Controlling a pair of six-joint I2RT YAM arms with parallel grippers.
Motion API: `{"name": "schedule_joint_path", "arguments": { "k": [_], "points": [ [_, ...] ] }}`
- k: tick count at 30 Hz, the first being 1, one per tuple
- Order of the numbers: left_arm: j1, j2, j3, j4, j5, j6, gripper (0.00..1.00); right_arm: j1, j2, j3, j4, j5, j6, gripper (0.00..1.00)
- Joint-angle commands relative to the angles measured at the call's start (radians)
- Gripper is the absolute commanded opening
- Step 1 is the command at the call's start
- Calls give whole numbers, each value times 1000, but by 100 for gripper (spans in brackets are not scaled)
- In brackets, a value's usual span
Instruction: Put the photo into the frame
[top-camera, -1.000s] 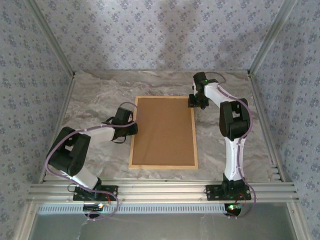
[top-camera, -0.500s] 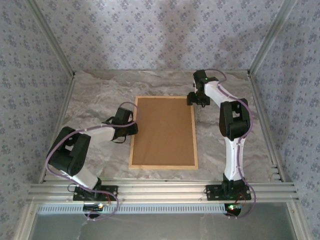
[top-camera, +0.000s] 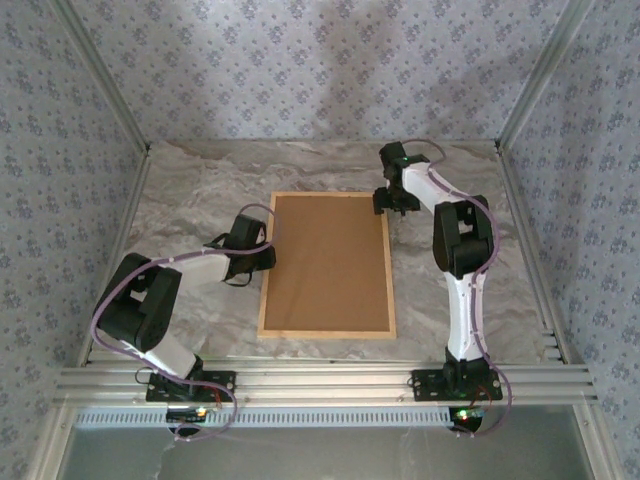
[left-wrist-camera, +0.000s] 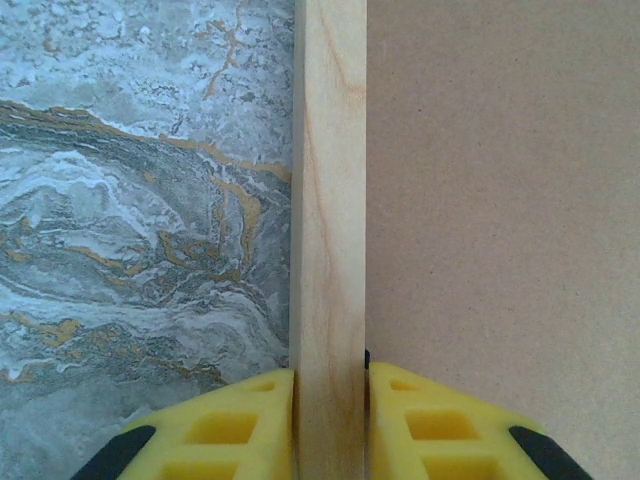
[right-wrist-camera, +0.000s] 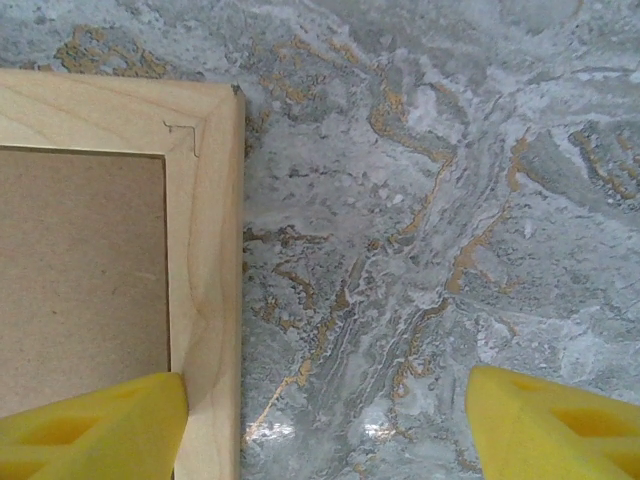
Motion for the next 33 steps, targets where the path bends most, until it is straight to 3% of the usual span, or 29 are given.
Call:
{"name": "schedule_joint_path", "arguments": {
  "k": [1, 16, 28, 33],
  "points": [
    [-7, 59, -25, -84, -3, 24, 23, 3, 24, 31, -41, 35, -22, 75],
    [-7, 67, -24, -80, 2, 22, 24, 40, 52, 2, -56, 50, -14, 74],
    [-7, 70, -20, -76, 7, 21, 24, 85, 86, -6, -80, -17, 6, 72],
    [-7, 74, -18, -74, 8, 20, 24, 72, 24, 10, -80, -4, -12, 72]
  ]
}}
